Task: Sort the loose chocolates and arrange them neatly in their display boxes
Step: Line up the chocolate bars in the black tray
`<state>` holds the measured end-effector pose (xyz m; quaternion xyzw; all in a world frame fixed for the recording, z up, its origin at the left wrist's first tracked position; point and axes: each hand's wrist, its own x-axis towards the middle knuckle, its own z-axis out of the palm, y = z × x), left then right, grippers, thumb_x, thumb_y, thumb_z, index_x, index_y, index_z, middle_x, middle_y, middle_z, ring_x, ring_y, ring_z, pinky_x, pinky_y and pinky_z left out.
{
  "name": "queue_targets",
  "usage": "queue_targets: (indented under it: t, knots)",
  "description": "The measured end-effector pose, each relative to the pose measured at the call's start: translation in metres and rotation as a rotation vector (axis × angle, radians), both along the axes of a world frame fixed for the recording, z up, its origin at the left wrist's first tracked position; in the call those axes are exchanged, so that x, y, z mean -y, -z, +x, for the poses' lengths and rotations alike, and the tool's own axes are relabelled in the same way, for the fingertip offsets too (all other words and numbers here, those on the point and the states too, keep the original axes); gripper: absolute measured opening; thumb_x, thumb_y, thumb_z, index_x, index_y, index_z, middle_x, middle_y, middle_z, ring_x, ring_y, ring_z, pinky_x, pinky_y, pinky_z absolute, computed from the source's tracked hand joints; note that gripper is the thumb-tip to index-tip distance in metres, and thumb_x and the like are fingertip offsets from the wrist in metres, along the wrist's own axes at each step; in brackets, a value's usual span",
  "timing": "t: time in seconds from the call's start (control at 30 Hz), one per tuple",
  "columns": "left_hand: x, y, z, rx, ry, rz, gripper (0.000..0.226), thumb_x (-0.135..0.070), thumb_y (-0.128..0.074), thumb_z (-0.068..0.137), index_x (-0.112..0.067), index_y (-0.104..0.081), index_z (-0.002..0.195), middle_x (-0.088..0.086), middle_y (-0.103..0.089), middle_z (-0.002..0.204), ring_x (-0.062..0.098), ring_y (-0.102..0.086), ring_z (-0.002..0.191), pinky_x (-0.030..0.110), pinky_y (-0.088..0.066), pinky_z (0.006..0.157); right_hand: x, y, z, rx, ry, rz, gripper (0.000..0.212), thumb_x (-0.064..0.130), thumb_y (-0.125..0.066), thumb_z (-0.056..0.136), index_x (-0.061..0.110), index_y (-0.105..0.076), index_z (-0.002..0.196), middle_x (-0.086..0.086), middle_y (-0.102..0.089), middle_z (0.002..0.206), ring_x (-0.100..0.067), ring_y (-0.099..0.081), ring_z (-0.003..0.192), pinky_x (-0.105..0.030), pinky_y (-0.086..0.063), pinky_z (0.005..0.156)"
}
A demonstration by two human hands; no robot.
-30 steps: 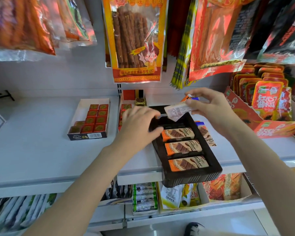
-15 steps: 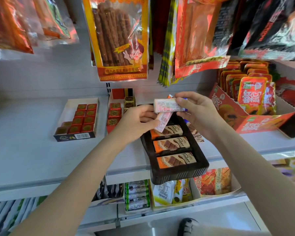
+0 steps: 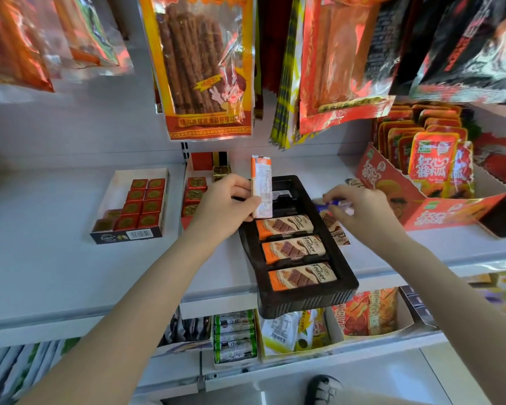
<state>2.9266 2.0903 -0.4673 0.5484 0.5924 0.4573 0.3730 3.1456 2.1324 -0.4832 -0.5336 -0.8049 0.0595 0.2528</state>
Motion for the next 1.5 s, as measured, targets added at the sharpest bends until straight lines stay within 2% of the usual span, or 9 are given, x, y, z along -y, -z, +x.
queue_targets:
  t: [0.17, 0.27, 0.47, 0.57, 0.67, 0.8, 1.07, 1.3, 1.5]
  knots:
    - [0.0, 0.001, 0.004, 0.002, 0.095, -0.015, 0.017, -0.006, -0.057, 0.086, -0.016, -0.055, 0.1, -0.003, -0.062, 0.094, 0.008, -0.064, 0.079, 0.018, -0.057, 0.066, 0.002, 0.005, 0.008, 0.017, -0.05, -0.111, 0.017, 0.008, -0.058, 0.085, 0.009, -0.067, 0.1, -0.004, -0.07, 0.103, -0.02, -0.063, 0.085, -0.023, -0.044, 0.076]
    - [0.002, 0.0, 0.009, 0.116, 0.174, -0.016, 0.018, -0.003, -0.057, 0.086, -0.018, -0.056, 0.096, -0.002, -0.062, 0.095, 0.01, -0.065, 0.083, 0.02, -0.057, 0.073, 0.002, -0.01, 0.0, -0.335, -0.057, -0.224, 0.014, 0.017, -0.057, 0.088, 0.014, -0.066, 0.097, 0.005, -0.067, 0.105, -0.013, -0.062, 0.095, -0.026, -0.047, 0.087]
    - [0.0, -0.003, 0.019, 0.363, 0.118, -0.003, 0.019, -0.003, -0.053, 0.089, -0.016, -0.057, 0.102, -0.005, -0.06, 0.1, 0.007, -0.064, 0.09, 0.02, -0.056, 0.077, 0.015, -0.019, -0.041, -0.64, -0.193, -0.523, 0.014, 0.014, -0.065, 0.081, 0.007, -0.065, 0.093, -0.01, -0.072, 0.086, -0.008, -0.065, 0.069, -0.016, -0.05, 0.059]
    - [-0.005, 0.002, 0.008, -0.156, -0.006, 0.161, 0.016, -0.012, -0.056, 0.088, -0.016, -0.058, 0.104, -0.003, -0.055, 0.103, 0.005, -0.058, 0.091, 0.018, -0.051, 0.078, 0.008, -0.02, -0.047, -0.67, -0.102, -0.362, 0.006, 0.011, -0.065, 0.081, 0.007, -0.066, 0.086, -0.007, -0.068, 0.073, 0.0, -0.06, 0.054, -0.012, -0.047, 0.051]
    - [-0.003, 0.006, -0.008, -0.728, -0.061, 0.309, 0.023, -0.023, -0.055, 0.088, -0.016, -0.059, 0.109, -0.001, -0.055, 0.112, 0.014, -0.051, 0.105, 0.026, -0.037, 0.088, -0.003, -0.02, -0.037, -0.416, -0.004, -0.105, 0.003, 0.013, -0.067, 0.08, 0.011, -0.068, 0.082, 0.001, -0.065, 0.07, -0.004, -0.06, 0.055, -0.02, -0.052, 0.059]
    - [0.006, 0.017, -0.018, -1.108, 0.104, 0.153, 0.056, -0.058, -0.047, 0.083, -0.023, -0.051, 0.127, -0.008, -0.043, 0.138, 0.015, -0.031, 0.128, 0.035, -0.017, 0.104, -0.009, -0.006, -0.03, -0.054, -0.121, 0.088, 0.006, 0.002, -0.067, 0.076, 0.002, -0.068, 0.081, -0.012, -0.066, 0.079, -0.025, -0.064, 0.068, -0.041, -0.054, 0.071]
    - [0.015, 0.018, -0.019, -1.172, 0.18, 0.217, 0.072, -0.072, -0.04, 0.077, -0.021, -0.051, 0.127, -0.009, -0.05, 0.133, 0.013, -0.031, 0.126, 0.032, -0.011, 0.1, -0.008, 0.001, -0.033, 0.205, -0.29, 0.016, 0.018, -0.005, -0.056, 0.079, 0.003, -0.07, 0.087, -0.013, -0.066, 0.1, -0.028, -0.06, 0.09, -0.024, -0.044, 0.077]
    - [0.025, 0.009, -0.019, -1.12, 0.275, 0.238, 0.071, -0.075, -0.047, 0.069, -0.024, -0.052, 0.117, -0.011, -0.049, 0.121, 0.01, -0.029, 0.125, 0.027, -0.007, 0.099, -0.013, -0.01, -0.048, 0.116, -0.204, -0.032, 0.031, 0.002, -0.044, 0.089, 0.01, -0.066, 0.109, -0.006, -0.064, 0.115, -0.019, -0.043, 0.092, -0.014, -0.021, 0.07]
    - [0.029, 0.013, -0.023, -1.153, 0.273, 0.264, 0.086, -0.084, -0.015, 0.053, -0.029, -0.05, 0.109, -0.008, -0.041, 0.138, 0.017, -0.019, 0.136, 0.03, 0.006, 0.103, -0.014, -0.001, -0.073, 0.367, -0.195, -0.164, 0.037, 0.017, -0.037, 0.093, 0.026, -0.057, 0.123, -0.004, -0.046, 0.122, -0.026, -0.038, 0.111, -0.039, -0.031, 0.094]
